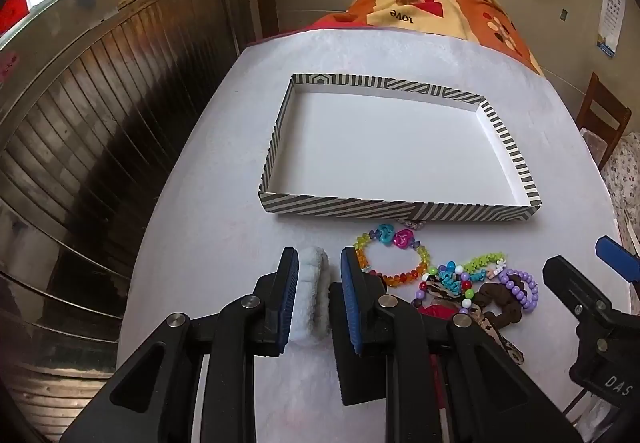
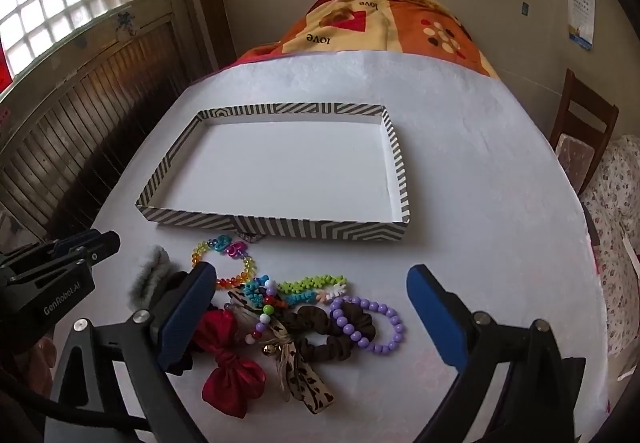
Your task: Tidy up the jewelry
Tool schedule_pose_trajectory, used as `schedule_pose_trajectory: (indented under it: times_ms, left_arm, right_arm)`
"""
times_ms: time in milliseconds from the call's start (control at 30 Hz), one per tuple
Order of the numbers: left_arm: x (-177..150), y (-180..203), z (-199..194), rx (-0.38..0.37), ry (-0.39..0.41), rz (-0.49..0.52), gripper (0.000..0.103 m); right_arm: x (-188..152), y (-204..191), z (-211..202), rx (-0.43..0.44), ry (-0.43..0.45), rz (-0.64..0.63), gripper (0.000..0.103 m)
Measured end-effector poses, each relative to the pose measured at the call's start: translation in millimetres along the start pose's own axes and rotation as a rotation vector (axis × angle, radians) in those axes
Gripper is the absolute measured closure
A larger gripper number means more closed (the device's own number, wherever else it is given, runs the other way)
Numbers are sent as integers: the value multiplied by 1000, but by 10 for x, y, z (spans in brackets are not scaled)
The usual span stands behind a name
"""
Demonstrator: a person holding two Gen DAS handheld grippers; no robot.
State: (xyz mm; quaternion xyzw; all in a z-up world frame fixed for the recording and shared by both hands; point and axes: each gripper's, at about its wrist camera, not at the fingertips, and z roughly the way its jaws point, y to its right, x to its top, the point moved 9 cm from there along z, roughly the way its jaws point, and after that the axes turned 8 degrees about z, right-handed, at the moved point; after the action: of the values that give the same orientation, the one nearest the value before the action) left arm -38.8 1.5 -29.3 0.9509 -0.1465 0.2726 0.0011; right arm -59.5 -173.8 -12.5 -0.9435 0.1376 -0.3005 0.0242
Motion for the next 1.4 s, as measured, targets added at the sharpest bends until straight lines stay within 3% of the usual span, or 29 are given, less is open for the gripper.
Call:
schedule_pose_trajectory:
  times_ms: [1400]
  left_arm:
    - [-48,-57,73,0,-26,-6,102]
  right_arm:
    - [-24,-99,71,15,-21,7,4]
